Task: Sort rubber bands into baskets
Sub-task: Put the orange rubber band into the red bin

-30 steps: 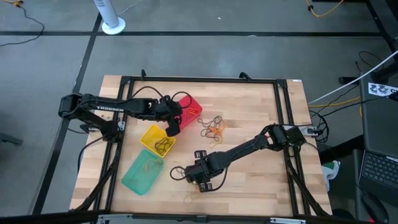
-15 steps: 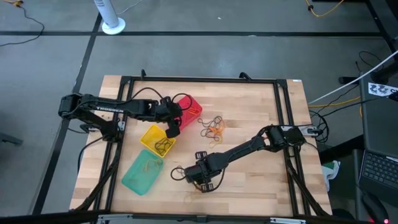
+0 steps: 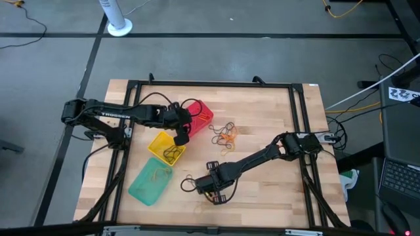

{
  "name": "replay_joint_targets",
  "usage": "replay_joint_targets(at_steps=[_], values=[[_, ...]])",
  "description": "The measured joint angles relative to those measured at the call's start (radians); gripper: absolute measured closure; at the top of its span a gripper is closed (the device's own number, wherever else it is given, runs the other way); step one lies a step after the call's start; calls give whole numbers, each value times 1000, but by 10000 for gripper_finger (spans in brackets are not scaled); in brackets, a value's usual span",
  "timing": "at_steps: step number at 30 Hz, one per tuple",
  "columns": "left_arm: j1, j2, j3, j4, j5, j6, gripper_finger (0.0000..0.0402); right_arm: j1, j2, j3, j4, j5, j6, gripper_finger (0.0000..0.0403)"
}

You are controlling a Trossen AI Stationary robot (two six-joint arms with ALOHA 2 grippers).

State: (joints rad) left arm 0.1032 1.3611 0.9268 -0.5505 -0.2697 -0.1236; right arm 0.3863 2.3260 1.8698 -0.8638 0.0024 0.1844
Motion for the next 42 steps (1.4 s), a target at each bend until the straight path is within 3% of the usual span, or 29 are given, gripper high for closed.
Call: replay_joint_targets(at_steps=[4,10,14,21,26,35,42], values=[[-1,-22,0,-13,38,-11,259,-1,0,39,-67,5,-1,376],[-10,-84,0,-63,80,-14,259,-21,0,149,-158,14,-31,399],[-36,-147,0,-86,122,-55,259,-50,0,236,-214,56,-87,392],[-128,-280,0,-116,218,-150,259,-143,-1,428,-343,167,-251,399],[-220,-356,0,-120,226,-236,259,-247,-8,482,-312,229,-374,397],[-396,-360,0,-106,225,-384,259,-476,-16,476,-273,223,-454,396],[-482,-318,-3,-76,210,-404,259,-606,-16,476,-211,92,-452,393]])
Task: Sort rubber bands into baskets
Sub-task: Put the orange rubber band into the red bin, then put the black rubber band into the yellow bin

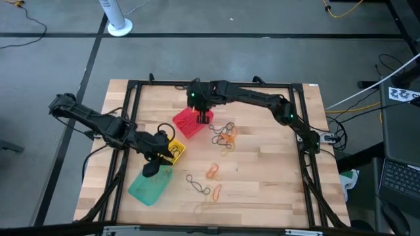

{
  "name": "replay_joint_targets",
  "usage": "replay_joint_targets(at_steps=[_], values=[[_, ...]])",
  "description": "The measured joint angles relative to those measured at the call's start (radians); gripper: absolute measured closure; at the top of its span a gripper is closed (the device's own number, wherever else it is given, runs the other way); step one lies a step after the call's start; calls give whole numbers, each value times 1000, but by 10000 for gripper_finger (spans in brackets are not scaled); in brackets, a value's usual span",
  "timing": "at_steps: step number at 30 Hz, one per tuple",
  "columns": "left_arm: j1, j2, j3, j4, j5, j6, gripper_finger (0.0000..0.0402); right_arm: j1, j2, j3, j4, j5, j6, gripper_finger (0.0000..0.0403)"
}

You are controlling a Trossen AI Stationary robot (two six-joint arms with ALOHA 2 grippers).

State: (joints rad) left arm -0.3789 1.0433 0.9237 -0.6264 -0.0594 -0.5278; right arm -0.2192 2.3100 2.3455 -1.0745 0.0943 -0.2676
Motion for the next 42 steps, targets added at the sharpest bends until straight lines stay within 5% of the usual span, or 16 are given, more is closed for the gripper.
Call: replay_joint_targets(at_steps=[6,16,27,42], values=[[-23,75,0,96,-35,26,259,-52,0,0,9,-133,1,349],[-21,254,0,152,-60,146,259,-43,0,0,-18,-135,34,253],[-21,491,-1,276,-56,245,259,6,-87,9,-340,-151,105,246],[-45,667,-1,386,59,370,259,181,-217,10,-372,-134,279,246]])
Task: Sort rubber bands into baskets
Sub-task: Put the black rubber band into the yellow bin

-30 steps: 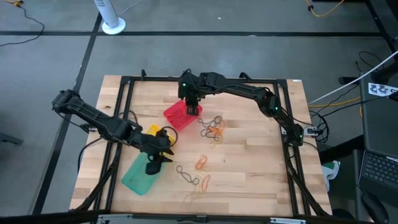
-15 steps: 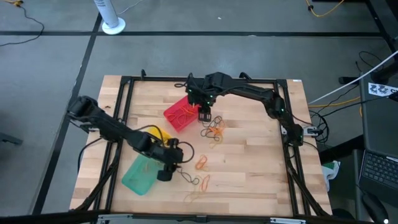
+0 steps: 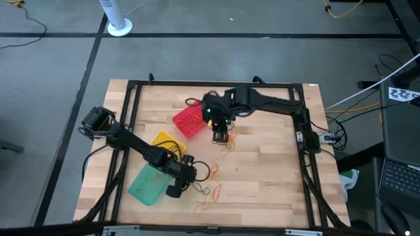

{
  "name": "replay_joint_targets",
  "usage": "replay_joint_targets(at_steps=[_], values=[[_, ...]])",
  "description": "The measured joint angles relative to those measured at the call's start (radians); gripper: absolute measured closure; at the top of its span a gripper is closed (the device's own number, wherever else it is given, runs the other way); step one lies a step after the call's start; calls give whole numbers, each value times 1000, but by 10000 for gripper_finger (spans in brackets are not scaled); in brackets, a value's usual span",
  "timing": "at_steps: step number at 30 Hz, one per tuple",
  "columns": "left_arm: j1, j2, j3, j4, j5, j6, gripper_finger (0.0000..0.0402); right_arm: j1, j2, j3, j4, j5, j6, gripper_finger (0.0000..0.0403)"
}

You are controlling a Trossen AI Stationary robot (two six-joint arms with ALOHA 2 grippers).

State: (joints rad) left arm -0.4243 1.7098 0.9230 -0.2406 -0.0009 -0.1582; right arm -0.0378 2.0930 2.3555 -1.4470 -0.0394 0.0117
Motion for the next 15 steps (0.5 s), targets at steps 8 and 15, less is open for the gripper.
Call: replay_joint_targets(at_steps=[8,15], values=[[0,66,0,21,-6,54,259,131,0,0,-11,30,97,246],[0,112,6,33,-9,66,261,243,1,0,-18,90,235,246]])
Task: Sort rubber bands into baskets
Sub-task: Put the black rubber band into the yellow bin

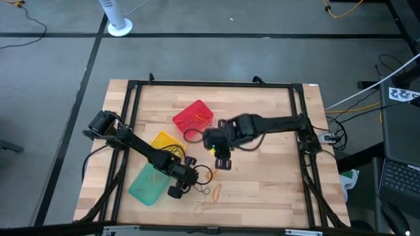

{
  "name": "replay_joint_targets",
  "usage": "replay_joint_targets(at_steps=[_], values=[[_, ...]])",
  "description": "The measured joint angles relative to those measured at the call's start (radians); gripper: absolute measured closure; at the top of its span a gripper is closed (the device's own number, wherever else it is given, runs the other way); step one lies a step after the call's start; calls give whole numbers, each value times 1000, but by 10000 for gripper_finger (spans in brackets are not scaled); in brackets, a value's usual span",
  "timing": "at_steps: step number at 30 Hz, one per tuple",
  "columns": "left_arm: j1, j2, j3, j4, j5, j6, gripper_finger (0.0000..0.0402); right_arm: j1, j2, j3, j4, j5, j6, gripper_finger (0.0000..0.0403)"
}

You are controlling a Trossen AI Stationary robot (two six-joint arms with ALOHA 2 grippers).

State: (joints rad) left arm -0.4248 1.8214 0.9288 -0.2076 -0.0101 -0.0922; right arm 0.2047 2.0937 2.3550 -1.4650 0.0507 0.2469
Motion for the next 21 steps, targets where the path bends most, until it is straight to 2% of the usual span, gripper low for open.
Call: replay_joint_targets(at_steps=[4,10,16,21], values=[[0,-1,0,-6,-1,-2,294,65,1,0,5,38,94,246],[1,-2,-1,-10,6,-7,389,163,1,0,6,116,200,246],[0,-47,-9,-48,32,-35,396,245,2,0,18,131,336,246],[0,-148,-8,-91,36,-91,398,307,19,-1,69,141,404,246]])
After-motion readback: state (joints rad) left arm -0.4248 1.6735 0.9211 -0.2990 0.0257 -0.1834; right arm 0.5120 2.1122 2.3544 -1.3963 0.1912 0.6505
